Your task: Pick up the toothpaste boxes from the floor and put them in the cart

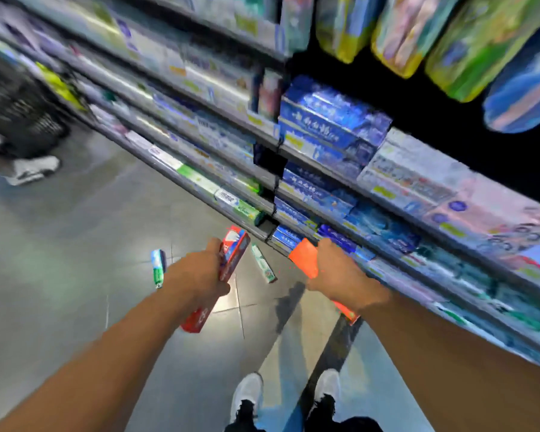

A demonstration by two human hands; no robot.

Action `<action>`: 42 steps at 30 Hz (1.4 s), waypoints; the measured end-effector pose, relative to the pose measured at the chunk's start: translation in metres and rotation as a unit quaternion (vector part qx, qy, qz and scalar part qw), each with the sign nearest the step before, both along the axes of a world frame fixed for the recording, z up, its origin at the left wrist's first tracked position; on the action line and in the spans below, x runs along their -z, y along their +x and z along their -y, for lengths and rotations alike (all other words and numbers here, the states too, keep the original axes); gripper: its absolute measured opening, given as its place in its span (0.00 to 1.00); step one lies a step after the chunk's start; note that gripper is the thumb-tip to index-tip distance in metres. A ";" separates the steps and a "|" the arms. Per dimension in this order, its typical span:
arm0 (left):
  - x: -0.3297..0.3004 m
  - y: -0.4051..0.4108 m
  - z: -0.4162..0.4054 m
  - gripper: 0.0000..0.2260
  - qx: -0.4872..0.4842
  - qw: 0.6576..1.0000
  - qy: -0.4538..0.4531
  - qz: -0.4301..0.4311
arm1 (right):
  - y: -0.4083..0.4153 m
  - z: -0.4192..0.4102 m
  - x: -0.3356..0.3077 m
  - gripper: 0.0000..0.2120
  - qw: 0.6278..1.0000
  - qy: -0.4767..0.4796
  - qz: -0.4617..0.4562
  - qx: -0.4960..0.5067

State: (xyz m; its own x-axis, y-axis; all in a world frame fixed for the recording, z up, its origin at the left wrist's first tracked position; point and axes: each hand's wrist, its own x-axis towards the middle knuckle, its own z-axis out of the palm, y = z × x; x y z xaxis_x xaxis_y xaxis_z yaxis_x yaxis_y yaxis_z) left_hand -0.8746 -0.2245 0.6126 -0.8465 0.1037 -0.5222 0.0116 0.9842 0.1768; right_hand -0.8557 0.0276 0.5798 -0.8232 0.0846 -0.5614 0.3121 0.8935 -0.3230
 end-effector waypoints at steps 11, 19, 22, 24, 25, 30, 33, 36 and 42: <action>-0.188 -0.007 -0.030 0.18 0.186 0.972 0.012 -0.144 | 0.047 -0.021 -0.191 0.25 0.991 0.083 -0.093 0.038; -0.216 0.008 -0.083 0.19 0.316 0.939 0.018 -0.131 | 0.110 -0.037 -0.227 0.23 0.972 0.105 -0.146 0.154; -0.227 0.019 -0.118 0.23 0.361 0.924 0.022 -0.128 | 0.140 -0.057 -0.241 0.18 0.962 0.122 -0.141 0.201; -0.235 0.032 -0.145 0.26 0.395 0.908 0.027 -0.138 | 0.164 -0.075 -0.248 0.16 0.953 0.130 -0.141 0.234; -0.239 0.039 -0.160 0.26 0.411 0.901 0.031 -0.137 | 0.177 -0.085 -0.251 0.16 0.947 0.135 -0.147 0.254; -0.252 0.085 -0.250 0.29 0.493 0.858 0.052 -0.136 | 0.252 -0.145 -0.263 0.16 0.925 0.161 -0.130 0.319; -0.255 0.125 -0.307 0.26 0.539 0.829 0.043 -0.145 | 0.304 -0.185 -0.265 0.18 0.910 0.176 -0.108 0.359; -0.252 0.169 -0.364 0.23 0.571 0.810 0.038 -0.130 | 0.357 -0.228 -0.260 0.15 0.893 0.168 -0.105 0.404; -0.247 0.265 -0.470 0.19 0.633 0.761 0.061 -0.129 | 0.468 -0.306 -0.263 0.15 0.871 0.185 -0.084 0.447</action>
State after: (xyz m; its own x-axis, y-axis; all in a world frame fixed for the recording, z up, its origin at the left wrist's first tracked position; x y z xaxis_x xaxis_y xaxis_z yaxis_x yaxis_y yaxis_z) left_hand -0.6098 0.2452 0.8597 -0.1013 0.9554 -0.2773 0.9863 0.1329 0.0976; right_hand -0.3876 0.3334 0.8425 -0.4029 0.8840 -0.2371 0.9129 0.3699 -0.1723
